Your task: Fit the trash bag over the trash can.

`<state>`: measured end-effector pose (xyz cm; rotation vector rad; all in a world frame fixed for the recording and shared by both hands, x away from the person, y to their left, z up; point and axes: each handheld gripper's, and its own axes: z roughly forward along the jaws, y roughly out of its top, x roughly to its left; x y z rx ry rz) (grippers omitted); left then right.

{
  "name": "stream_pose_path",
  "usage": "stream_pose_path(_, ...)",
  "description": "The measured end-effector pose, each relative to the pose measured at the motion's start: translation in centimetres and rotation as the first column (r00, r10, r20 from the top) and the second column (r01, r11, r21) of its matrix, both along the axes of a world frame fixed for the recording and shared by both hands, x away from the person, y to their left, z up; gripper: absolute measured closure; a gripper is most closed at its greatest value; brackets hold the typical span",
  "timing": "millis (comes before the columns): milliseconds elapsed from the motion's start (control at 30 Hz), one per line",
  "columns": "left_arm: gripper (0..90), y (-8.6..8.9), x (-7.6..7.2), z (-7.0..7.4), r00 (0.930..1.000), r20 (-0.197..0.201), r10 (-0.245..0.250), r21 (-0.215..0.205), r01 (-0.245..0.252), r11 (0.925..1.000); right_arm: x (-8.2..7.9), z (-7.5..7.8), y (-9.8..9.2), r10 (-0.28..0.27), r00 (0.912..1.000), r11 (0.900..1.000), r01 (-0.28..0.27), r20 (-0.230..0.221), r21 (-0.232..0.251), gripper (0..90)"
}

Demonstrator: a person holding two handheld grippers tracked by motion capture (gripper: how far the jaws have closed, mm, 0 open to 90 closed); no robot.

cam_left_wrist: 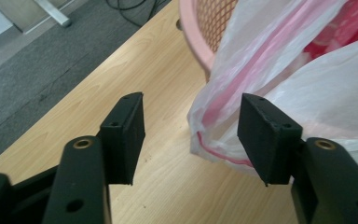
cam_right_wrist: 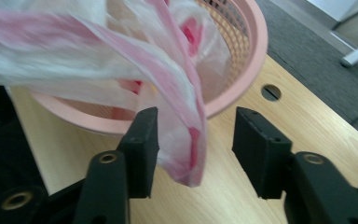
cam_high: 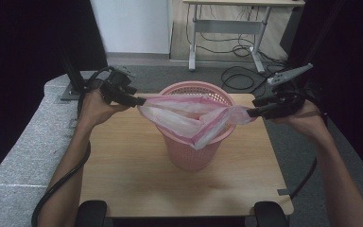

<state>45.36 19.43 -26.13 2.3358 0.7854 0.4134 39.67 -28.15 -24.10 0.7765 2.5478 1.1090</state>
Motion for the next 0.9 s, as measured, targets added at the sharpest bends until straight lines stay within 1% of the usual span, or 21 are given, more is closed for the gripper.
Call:
stream_pose_path(67,38.5,-0.1,-0.1,0.2,0.9999,0.001,-0.011,0.002,0.011,0.9999,0.0,0.7,-0.1,0.000,1.0000,1.000,0.000,0.005,0.004,46.9)
stream_pose_path(167,36.0,-0.4,0.0,0.6,0.9996,0.003,-0.027,0.000,0.027,0.9996,0.3,1.8,-0.3,-0.022,0.9996,1.000,0.022,0.015,0.014,45.6)
stream_pose_path(267,34.4,-1.2,0.2,0.6,0.9984,-0.005,-0.056,-0.011,0.056,0.9984,1.5,2.4,0.1,-0.084,0.9963,0.996,0.084,0.019,0.001,42.4)
stream_pose_path(333,34.3,-2.2,0.5,0.4,0.9971,-0.008,-0.076,-0.005,0.076,0.9971,2.6,2.3,0.9,-0.115,0.9931,0.993,0.115,0.022,-0.009,38.8)
stream_pose_path(367,33.8,-2.5,0.6,0.3,0.9965,-0.008,-0.084,-0.004,0.083,0.9965,3.4,2.1,1.5,-0.128,0.9916,0.992,0.128,0.015,-0.008,36.7)
stream_pose_path(433,33.0,-3.4,1.0,-0.2,0.9956,-0.010,-0.093,0.003,0.093,0.9957,4.3,1.5,2.6,-0.127,0.9919,0.992,0.127,0.007,-0.006,33.7)
stream_pose_path(500,33.0,-4.3,1.5,-0.8,0.9954,-0.016,-0.094,0.003,0.094,0.9955,5.2,0.5,3.9,-0.115,0.9933,0.993,0.115,-0.009,-0.017,29.3)
stream_pose_path(567,32.8,-5.0,2.0,-1.3,0.9963,-0.004,-0.086,0.022,0.086,0.9960,5.8,-0.8,5.2,-0.101,0.9946,0.994,0.100,-0.026,-0.038,26.6)
stream_pose_path(633,32.9,-5.3,2.6,-1.7,0.9977,0.000,-0.068,0.024,0.068,0.9974,6.0,-2.1,6.0,-0.090,0.9952,0.994,0.088,-0.037,-0.068,24.7)
stream_pose_path(700,34.0,-5.3,3.1,-2.0,0.9989,0.007,-0.046,0.022,0.045,0.9987,6.0,-3.2,6.3,-0.103,0.9941,0.989,0.099,-0.033,-0.110,23.9)
stream_pose_path(767,34.5,-5.1,3.7,-2.4,0.9992,-0.002,-0.039,0.014,0.039,0.9992,6.2,-4.0,5.9,-0.123,0.9920,0.985,0.118,-0.029,-0.125,24.1)
stream_pose_path(833,34.9,-4.9,4.2,-3.0,0.9991,-0.022,-0.037,-0.008,0.037,0.9993,6.3,-4.6,5.5,-0.146,0.9890,0.982,0.141,-0.025,-0.128,26.5)
stream_pose_path(900,35.9,-4.8,4.5,-3.6,0.9981,-0.042,-0.044,-0.034,0.043,0.9985,6.5,-5.2,5.1,-0.146,0.9883,0.984,0.141,-0.044,-0.109,32.8)
